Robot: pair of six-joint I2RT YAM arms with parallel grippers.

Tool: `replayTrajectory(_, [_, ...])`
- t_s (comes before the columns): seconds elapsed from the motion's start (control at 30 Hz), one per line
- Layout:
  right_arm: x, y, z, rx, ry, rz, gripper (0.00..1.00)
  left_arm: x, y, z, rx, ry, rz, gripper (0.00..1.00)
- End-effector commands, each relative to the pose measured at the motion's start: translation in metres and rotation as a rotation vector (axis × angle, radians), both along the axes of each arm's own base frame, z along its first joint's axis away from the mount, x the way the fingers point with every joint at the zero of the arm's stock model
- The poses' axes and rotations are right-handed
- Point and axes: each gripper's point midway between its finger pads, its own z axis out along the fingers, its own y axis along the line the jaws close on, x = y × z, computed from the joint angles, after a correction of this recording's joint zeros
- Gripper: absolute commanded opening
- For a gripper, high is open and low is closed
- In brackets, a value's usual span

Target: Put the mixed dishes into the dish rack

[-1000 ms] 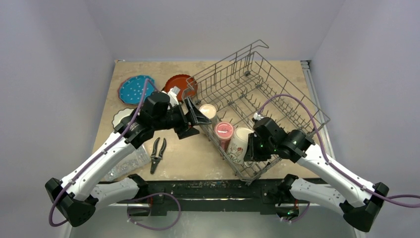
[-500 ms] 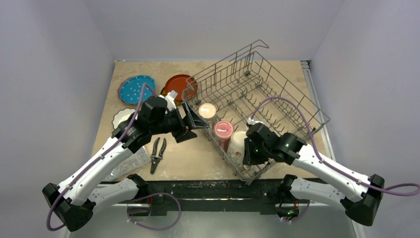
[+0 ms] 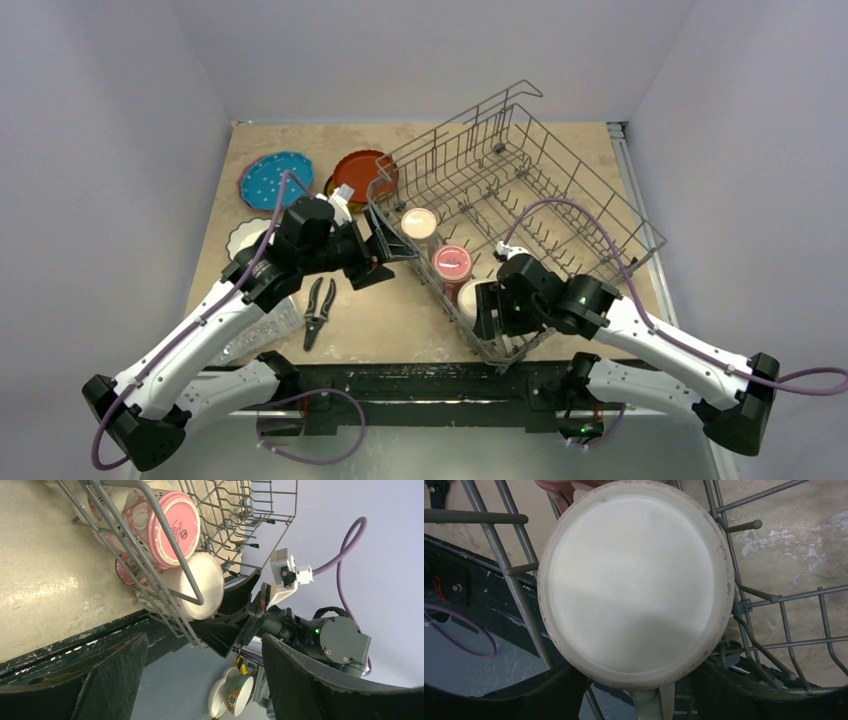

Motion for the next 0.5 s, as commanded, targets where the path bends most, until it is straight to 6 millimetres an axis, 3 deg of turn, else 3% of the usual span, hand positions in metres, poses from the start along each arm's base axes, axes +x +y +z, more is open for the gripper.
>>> replayTrajectory(0.0, [0.008,0.009,0.028,0.103,-0.064,-0.036,0.72,0.002,0.006,0.013,0.011,-0.056,0.017,0.83])
replayTrajectory(0.13, [0.007,0.004,0.034,0.103,-0.068,-0.05,0.69,0.003,0.017,0.019,0.061,-0.087,0.032,0.84])
replayTrajectory(0.23, [0.002,0.007,0.032,0.135,-0.053,-0.046,0.58,0.003,0.026,0.022,0.105,-0.109,0.041,0.84])
replayTrajectory(0.47, [-0.004,0.007,0.003,0.111,-0.004,-0.041,0.36,0.004,0.039,0.021,0.182,-0.127,0.057,0.84])
